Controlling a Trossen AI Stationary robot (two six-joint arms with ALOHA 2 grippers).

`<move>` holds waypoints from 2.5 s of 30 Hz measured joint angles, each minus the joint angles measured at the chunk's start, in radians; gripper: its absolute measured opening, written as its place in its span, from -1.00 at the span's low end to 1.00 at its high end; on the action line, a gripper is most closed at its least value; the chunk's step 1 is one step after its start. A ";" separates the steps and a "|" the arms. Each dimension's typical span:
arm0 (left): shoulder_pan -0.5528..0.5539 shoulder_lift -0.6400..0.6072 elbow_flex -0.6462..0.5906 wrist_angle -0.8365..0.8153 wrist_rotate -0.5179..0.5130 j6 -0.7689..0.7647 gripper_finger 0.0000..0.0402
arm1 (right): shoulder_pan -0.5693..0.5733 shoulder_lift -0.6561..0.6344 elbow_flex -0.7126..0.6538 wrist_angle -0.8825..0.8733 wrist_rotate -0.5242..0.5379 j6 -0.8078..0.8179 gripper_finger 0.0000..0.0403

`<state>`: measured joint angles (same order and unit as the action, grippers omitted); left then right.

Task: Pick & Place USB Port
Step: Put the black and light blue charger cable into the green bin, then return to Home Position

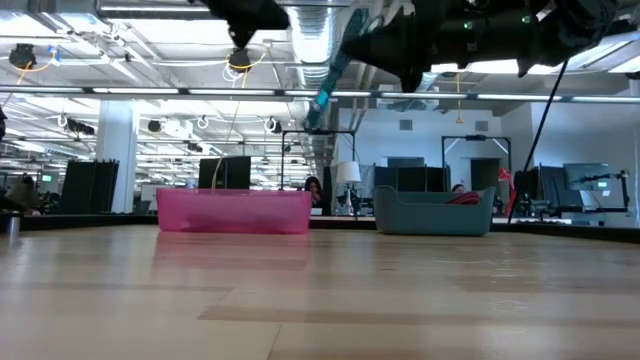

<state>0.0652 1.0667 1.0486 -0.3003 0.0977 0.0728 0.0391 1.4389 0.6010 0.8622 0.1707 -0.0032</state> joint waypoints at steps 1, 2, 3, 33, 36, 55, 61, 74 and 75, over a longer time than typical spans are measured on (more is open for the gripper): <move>-0.002 -0.024 -0.016 -0.002 0.000 -0.003 -0.79 | 0.000 -0.012 0.000 -0.036 0.024 -0.004 -0.98; -0.003 -0.049 -0.038 -0.002 0.000 -0.003 -0.81 | 0.000 -0.026 0.000 -0.070 0.051 -0.007 -0.98; -0.005 -0.074 -0.064 -0.004 0.000 -0.004 -0.83 | 0.001 -0.043 0.000 -0.103 0.077 -0.008 -0.99; -0.006 -0.508 -0.476 0.093 -0.045 -0.138 -0.94 | -0.250 -0.293 -0.001 -0.833 0.536 0.037 -1.00; -0.006 -0.508 -0.476 0.093 -0.045 -0.138 -0.94 | -0.306 -0.264 -0.001 -0.863 0.535 0.062 -1.00; -0.006 -0.508 -0.476 0.100 -0.045 -0.138 -0.94 | -0.423 0.000 0.000 -0.792 0.488 0.083 -0.81; -0.006 -0.508 -0.476 0.100 -0.045 -0.138 -0.94 | -0.423 0.015 0.000 -0.711 0.486 0.083 -0.49; -0.006 -0.508 -0.476 0.100 -0.045 -0.138 -0.94 | -0.327 -0.183 0.000 -0.685 0.480 0.080 0.00; -0.006 -0.508 -0.476 0.100 -0.045 -0.138 -0.94 | -0.310 -0.202 0.000 -0.682 0.479 0.080 0.01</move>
<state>0.0589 0.5591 0.5728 -0.2001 0.0528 -0.0650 -0.2707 1.2373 0.6006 0.1804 0.6493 0.0772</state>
